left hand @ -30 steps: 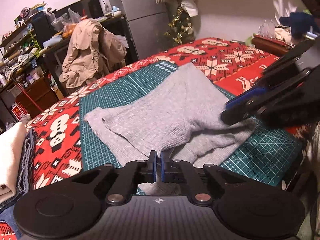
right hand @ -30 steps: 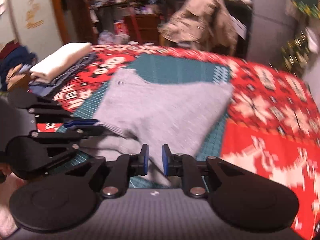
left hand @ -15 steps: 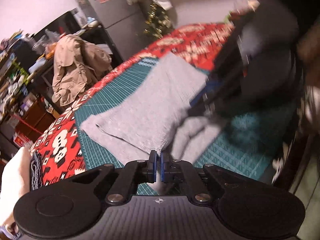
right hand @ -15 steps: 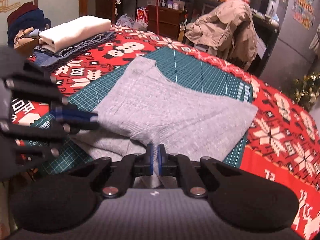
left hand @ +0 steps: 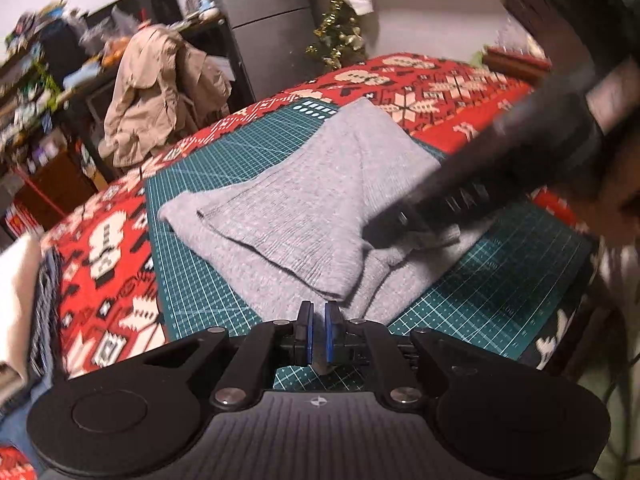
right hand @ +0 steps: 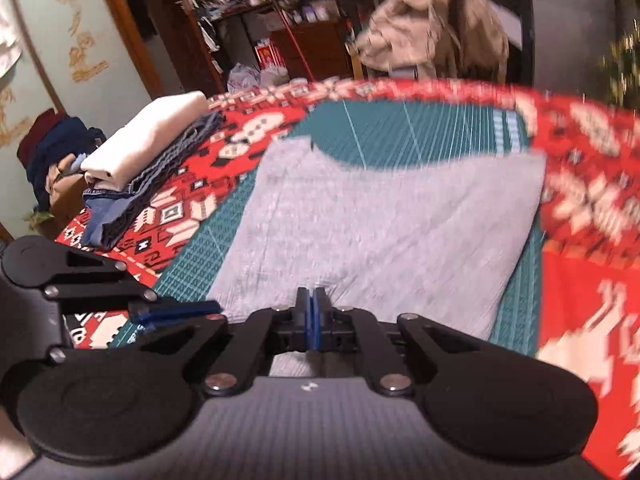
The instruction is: Fold clothes
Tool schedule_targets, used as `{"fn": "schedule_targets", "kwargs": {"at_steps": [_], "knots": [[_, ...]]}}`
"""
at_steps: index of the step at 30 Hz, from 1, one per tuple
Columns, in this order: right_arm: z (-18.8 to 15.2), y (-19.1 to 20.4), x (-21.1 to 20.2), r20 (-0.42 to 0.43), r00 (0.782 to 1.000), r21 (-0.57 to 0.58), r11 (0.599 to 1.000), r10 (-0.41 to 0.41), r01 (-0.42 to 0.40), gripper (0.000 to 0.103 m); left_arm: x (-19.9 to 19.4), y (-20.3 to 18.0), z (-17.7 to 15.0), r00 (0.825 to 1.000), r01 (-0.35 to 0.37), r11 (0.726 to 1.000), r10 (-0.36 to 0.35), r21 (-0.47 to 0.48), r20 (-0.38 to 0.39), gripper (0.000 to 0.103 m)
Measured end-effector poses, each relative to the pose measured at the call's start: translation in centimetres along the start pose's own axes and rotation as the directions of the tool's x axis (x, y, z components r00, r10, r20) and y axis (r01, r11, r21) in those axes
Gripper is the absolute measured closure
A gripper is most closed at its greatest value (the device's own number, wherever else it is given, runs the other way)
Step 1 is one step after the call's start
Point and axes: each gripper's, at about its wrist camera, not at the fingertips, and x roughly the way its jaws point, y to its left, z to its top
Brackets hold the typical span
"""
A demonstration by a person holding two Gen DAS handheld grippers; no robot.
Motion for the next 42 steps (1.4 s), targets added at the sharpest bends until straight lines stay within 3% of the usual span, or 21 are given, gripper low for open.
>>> {"fn": "schedule_targets", "kwargs": {"at_steps": [5, 9, 12, 17, 18, 23, 27, 32, 39, 42], "knots": [[-1.1, -0.4, -0.6, -0.008, 1.000, 0.045, 0.999, 0.015, -0.014, 0.101, -1.3, 2.6, 0.1, 0.993, 0.117, 0.973, -0.108, -0.200, 0.055, 0.098], [-1.4, -0.2, -2.4, 0.029, 1.000, 0.065, 0.998, -0.006, 0.004, 0.100, -2.1, 4.7, 1.2, 0.966, 0.251, 0.894, -0.205, -0.371, 0.159, 0.098], [-1.6, -0.8, -3.6, 0.069, 0.996, 0.117, 0.992, -0.060, 0.051, 0.100, -0.8, 4.9, 2.5, 0.947, 0.316, 0.848, -0.254, -0.426, 0.197, 0.098], [-2.2, -2.4, -2.7, 0.021, 0.993, 0.176, 0.978, -0.120, 0.114, 0.100, 3.0, 3.3, 4.1, 0.931, 0.364, 0.819, -0.320, -0.442, 0.174, 0.098], [-2.5, -2.7, -2.5, 0.009, 0.993, 0.188, 0.976, -0.117, 0.113, 0.100, 3.6, 3.0, 4.3, 0.928, 0.374, 0.816, -0.331, -0.441, 0.172, 0.098], [-3.6, -2.9, -3.2, -0.016, 0.995, 0.207, 0.973, -0.099, 0.100, 0.101, 5.2, 1.5, 3.9, 0.952, 0.301, 0.864, -0.297, -0.404, 0.075, 0.099], [-4.4, -2.9, -4.6, -0.023, 0.996, 0.210, 0.973, -0.088, 0.091, 0.100, 4.5, 1.6, 3.5, 0.948, 0.313, 0.856, -0.309, -0.411, 0.078, 0.099], [-2.9, -3.8, -6.4, 0.065, 0.989, 0.222, 0.968, -0.136, 0.118, 0.098, 3.8, 1.3, 3.7, 0.940, 0.339, 0.856, -0.325, -0.391, 0.103, 0.099], [-3.4, -4.5, -4.4, -0.009, 0.989, 0.200, 0.969, -0.148, 0.147, 0.097, 3.2, 0.7, 3.7, 0.942, 0.330, 0.871, -0.329, -0.363, 0.067, 0.099], [-4.2, -4.1, -5.1, -0.024, 0.991, 0.191, 0.972, -0.134, 0.137, 0.097, 1.4, 1.7, 2.8, 0.943, 0.325, 0.854, -0.327, -0.406, 0.067, 0.097]]}}
